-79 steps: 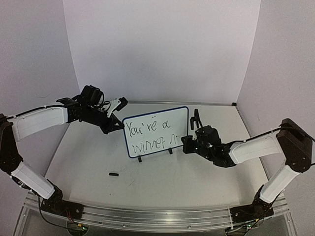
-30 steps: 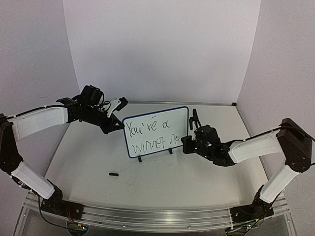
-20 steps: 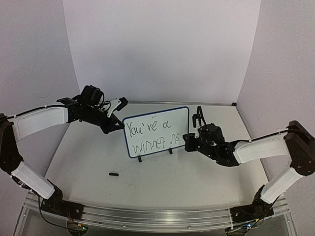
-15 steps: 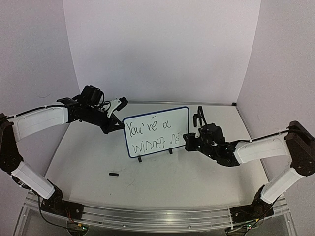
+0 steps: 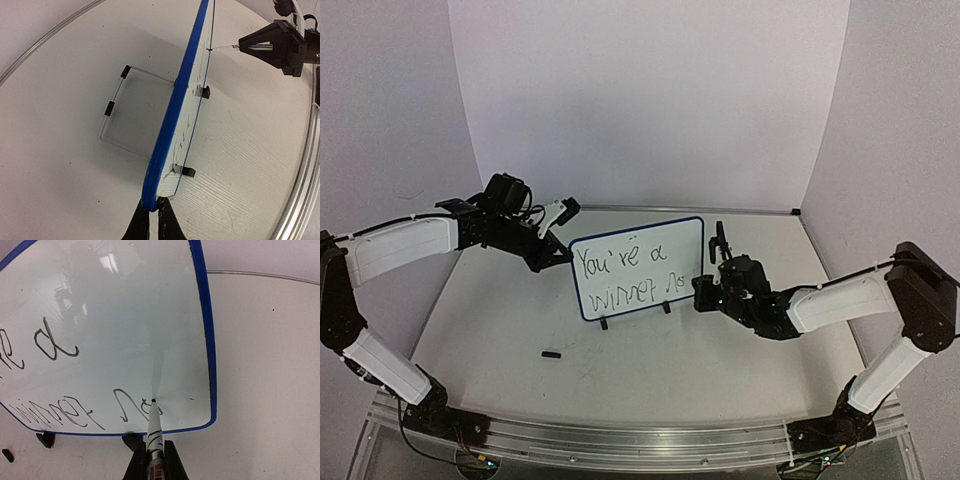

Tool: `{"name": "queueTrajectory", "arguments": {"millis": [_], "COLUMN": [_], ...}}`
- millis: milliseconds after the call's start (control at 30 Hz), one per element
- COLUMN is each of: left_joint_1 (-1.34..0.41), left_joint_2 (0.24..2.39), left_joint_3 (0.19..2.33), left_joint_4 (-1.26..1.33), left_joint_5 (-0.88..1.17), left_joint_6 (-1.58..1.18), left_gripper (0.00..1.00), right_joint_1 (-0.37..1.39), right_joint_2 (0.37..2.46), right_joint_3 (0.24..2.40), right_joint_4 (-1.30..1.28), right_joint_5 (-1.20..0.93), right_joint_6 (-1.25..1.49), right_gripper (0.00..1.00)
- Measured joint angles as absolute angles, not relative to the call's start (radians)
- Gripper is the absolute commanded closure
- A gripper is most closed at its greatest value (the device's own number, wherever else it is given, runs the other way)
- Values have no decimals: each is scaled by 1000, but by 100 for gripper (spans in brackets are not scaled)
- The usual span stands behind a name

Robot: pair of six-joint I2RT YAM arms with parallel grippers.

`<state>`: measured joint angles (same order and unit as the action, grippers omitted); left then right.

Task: Write a sentence on the whiteboard

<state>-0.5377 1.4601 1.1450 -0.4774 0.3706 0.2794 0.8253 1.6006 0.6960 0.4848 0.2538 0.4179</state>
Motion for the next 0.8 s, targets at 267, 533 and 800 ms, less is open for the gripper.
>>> {"name": "queueTrajectory", "arguments": {"millis": [267, 533, 800], "left_joint_1": [-538, -538, -538], "left_joint_2": [1460, 1460, 1461], "left_joint_3": [1145, 1145, 1145], "left_joint_4": [-477, -475, -474], "left_joint_5": [371, 372, 372], "left_joint_6": [279, 279, 279], "left_gripper": [100, 100, 100], "right_joint_1": [825, 825, 825], "right_joint_2": [1622, 1669, 1663], "right_joint_3": [696, 696, 696], "right_joint_4": [482, 457, 444], "right_joint_5": [276, 280, 299], "right_joint_6": [429, 447, 442], "right_gripper": [100, 100, 100]}}
